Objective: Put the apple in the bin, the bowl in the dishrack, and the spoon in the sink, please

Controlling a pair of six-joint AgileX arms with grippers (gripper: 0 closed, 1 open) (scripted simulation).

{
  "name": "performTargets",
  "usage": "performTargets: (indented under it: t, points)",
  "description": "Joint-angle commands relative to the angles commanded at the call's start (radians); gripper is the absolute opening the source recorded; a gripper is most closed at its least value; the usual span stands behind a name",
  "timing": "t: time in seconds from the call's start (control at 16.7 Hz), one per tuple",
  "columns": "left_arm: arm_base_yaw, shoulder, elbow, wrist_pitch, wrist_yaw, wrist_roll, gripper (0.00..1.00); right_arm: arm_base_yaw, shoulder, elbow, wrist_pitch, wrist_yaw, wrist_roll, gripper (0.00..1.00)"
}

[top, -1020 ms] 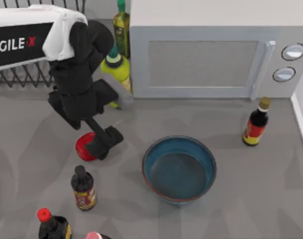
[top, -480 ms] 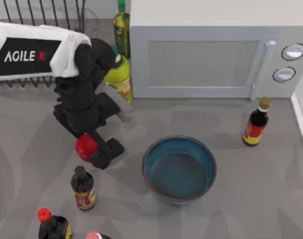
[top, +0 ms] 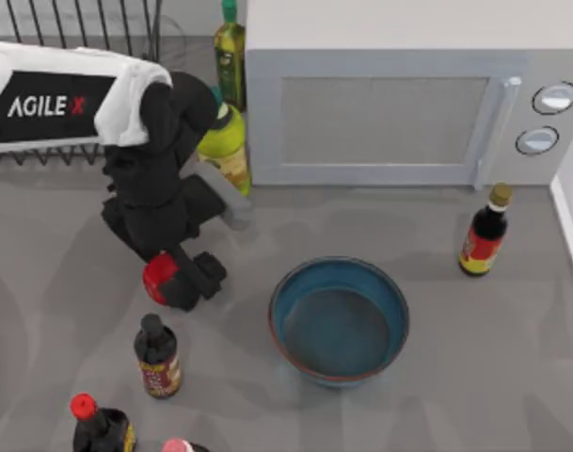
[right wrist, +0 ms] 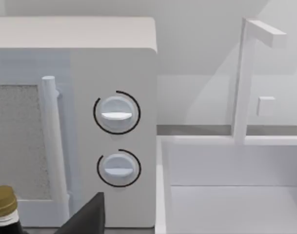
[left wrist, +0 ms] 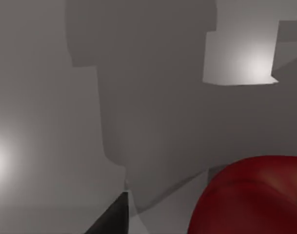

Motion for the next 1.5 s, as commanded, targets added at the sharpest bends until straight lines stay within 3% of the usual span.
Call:
performTargets:
  t: [0.42, 1.02, 1.5]
  points:
    - [0.000, 0.000, 0.000, 0.000, 0.000, 0.000, 0.02, 0.000, 0.000, 0.000, 0.000, 0.000, 0.000, 1.00]
    - [0.001, -0.017, 0.004, -0.006, -0.015, 0.006, 0.00, 0.000, 0.000, 0.000, 0.000, 0.000, 0.000, 1.00]
    - [-0.097, -0.090, 0.099, -0.124, -0.048, 0.032, 0.00, 0.000, 0.000, 0.000, 0.000, 0.000, 0.000, 1.00]
